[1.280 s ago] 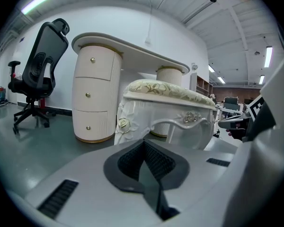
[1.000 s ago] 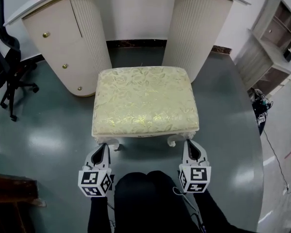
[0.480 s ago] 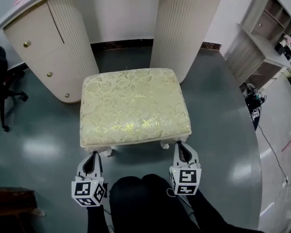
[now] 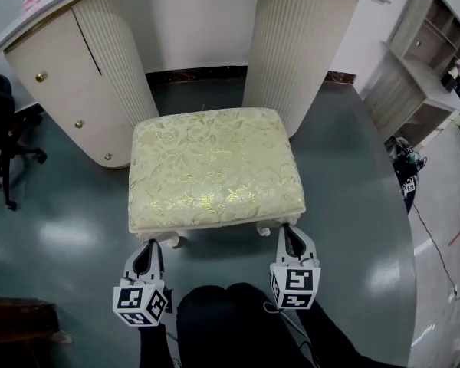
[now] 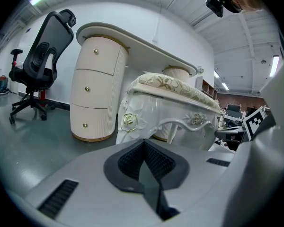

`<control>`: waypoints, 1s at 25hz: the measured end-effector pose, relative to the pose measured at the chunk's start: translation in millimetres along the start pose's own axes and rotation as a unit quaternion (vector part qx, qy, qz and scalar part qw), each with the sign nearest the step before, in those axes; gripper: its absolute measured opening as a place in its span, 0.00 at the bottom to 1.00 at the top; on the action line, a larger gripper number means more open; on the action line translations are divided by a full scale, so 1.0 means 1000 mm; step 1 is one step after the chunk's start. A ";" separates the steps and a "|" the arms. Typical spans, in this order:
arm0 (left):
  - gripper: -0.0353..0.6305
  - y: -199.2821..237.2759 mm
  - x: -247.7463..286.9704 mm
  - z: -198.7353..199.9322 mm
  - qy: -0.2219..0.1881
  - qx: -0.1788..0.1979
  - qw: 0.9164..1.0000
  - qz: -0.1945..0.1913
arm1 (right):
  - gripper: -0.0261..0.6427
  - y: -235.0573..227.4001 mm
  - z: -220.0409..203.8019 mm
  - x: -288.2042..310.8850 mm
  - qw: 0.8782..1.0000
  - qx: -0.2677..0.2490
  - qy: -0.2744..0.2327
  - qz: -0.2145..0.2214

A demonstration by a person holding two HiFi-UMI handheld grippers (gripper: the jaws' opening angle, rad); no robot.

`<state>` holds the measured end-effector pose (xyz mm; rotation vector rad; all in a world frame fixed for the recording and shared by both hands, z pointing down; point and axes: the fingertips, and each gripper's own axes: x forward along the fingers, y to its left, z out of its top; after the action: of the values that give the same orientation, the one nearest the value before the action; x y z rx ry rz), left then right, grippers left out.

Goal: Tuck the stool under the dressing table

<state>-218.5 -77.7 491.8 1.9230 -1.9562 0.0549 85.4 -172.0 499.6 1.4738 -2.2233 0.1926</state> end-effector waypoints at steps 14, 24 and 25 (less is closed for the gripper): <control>0.06 -0.001 0.001 -0.001 -0.014 -0.005 1.000 0.004 | 0.05 -0.002 0.001 0.006 1.000 -0.011 -0.009 -0.004; 0.06 -0.005 0.000 -0.002 -0.026 -0.007 1.000 0.003 | 0.05 -0.005 0.003 0.010 1.000 -0.011 -0.018 -0.004; 0.06 -0.004 0.001 -0.003 -0.028 -0.006 1.000 0.004 | 0.05 -0.005 0.002 0.010 1.000 -0.012 -0.020 -0.004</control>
<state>-213.9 -78.0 493.5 1.9292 -1.9940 -0.0086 86.0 -183.4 501.3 1.4854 -2.2429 0.1364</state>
